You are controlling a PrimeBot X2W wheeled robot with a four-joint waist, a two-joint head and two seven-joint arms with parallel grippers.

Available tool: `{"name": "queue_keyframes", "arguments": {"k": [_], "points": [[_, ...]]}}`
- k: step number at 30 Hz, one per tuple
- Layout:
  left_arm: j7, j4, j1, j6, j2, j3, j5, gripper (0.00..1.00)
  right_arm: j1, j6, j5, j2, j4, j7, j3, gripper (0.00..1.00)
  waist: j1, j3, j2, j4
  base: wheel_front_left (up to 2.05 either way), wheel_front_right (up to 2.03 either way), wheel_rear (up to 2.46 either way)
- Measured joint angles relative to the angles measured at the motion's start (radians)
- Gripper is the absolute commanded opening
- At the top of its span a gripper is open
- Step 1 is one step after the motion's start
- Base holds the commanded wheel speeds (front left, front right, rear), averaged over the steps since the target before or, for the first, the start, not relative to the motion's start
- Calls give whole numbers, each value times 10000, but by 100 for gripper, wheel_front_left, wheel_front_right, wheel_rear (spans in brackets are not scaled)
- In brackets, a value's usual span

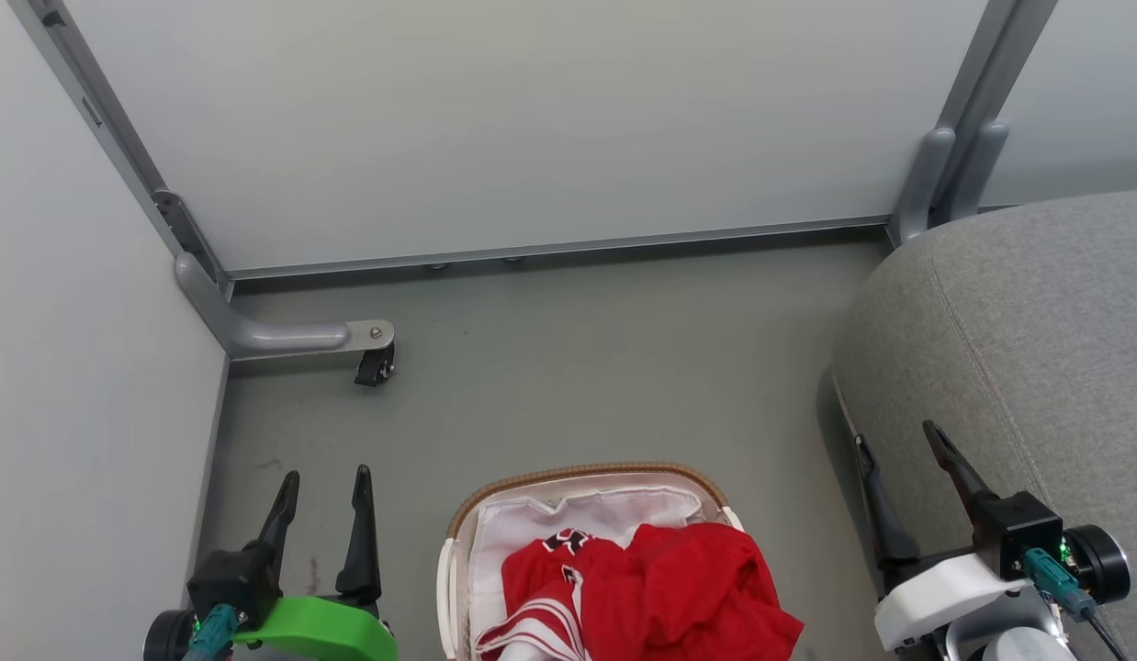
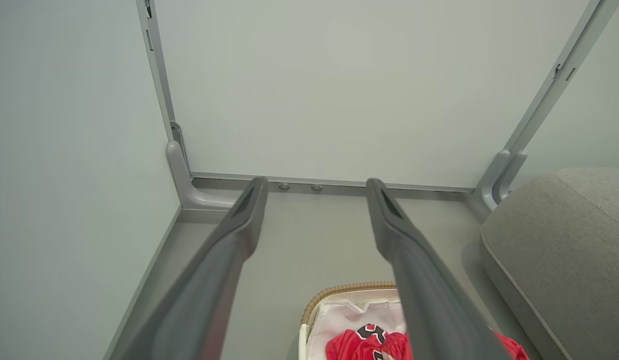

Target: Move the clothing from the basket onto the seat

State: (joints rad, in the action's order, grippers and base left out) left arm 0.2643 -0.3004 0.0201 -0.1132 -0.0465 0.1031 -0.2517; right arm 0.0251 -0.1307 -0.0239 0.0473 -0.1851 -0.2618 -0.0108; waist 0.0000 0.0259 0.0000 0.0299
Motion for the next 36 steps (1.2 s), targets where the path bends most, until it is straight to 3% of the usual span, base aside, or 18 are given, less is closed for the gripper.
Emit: {"name": "queue_keyframes", "arguments": {"k": [16,25,36], "points": [[0,-27,4,-13,-2,146,61,100,-22,0,-2,0,35,0,-4,100,0,171,0,-69,0,0,0],[6,-359,644,-88,-6,782,477,100,337,0,6,4,167,0,2,100,0,768,0,-191,0,0,0],[6,-3081,2580,-144,-8,2140,1034,100,1338,0,-2,8,334,0,86,100,0,2257,0,-492,0,0,0]]}}
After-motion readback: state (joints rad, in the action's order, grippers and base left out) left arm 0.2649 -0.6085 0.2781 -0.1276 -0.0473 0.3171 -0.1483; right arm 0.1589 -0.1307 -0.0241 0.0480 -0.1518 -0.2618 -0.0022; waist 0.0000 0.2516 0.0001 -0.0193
